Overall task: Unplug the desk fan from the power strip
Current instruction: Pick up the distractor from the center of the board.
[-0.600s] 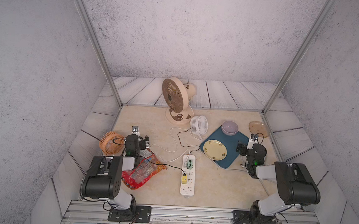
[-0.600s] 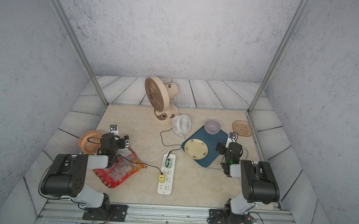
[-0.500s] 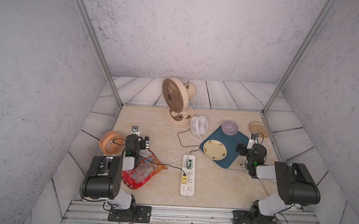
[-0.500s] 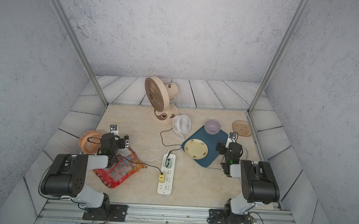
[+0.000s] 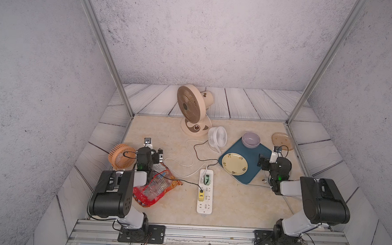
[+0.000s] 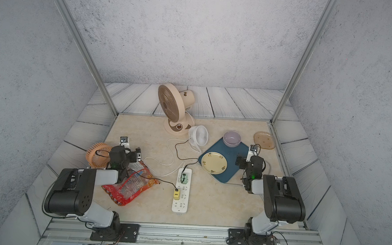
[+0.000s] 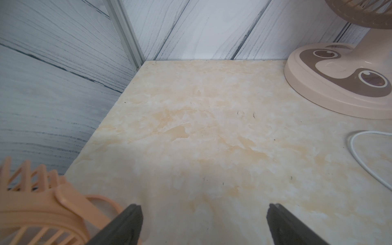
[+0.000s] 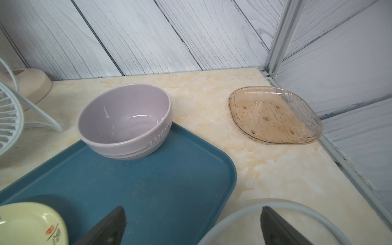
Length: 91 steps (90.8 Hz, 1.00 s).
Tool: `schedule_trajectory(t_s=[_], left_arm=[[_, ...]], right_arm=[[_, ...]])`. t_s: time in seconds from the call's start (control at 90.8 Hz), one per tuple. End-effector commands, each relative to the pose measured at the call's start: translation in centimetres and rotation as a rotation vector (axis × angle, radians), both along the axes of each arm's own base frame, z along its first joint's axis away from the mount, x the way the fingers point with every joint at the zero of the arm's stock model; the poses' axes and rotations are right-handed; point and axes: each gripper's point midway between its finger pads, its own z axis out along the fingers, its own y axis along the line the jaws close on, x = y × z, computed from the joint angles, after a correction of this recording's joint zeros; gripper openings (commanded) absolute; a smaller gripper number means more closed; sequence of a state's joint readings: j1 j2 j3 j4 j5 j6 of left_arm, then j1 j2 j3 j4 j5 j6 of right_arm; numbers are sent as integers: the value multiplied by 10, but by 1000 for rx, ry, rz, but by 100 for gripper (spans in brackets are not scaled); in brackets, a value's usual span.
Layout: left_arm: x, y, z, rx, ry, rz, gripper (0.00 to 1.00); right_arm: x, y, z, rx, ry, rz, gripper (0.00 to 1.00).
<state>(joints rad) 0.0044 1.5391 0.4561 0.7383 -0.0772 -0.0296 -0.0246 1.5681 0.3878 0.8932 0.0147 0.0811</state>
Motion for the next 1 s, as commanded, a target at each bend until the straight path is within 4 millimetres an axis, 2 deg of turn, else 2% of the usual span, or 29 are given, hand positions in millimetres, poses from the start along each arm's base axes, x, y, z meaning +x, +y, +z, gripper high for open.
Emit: schedule_trajectory(t_s=[0.0, 0.121, 0.209, 0.374, 0.484, 0.561, 0.594, 0.705, 0.892, 0.991], left_arm=[[8, -3, 22, 4, -54, -21, 98], [5, -1, 49, 0, 14, -2, 98], [0, 1, 73, -24, -7, 18, 98], [-11, -3, 101, -113, 1, 41, 98], [-26, -5, 113, -206, 52, 77, 98], [-44, -1, 120, -285, 92, 150, 98], [-53, 2, 124, -315, 107, 192, 98], [-98, 18, 120, -425, 199, 408, 98], [-180, 21, 81, -622, 360, 708, 98], [-216, 21, 57, -728, 393, 861, 98]], right_arm=[[5, 7, 9, 8, -23, 50, 99], [-4, 6, 31, 2, -67, 43, 99], [-15, 4, 47, 11, -99, 27, 99], [-34, 3, 54, 108, -103, -16, 99], [-43, 2, 60, 124, -61, -32, 99], [-53, -20, 67, 183, 11, -199, 99], [-55, -21, 71, 184, 23, -205, 99], [-56, -11, 79, 241, 34, -171, 99], [-57, -10, 79, 334, 96, -213, 99], [-55, -7, 83, 352, 109, -207, 99]])
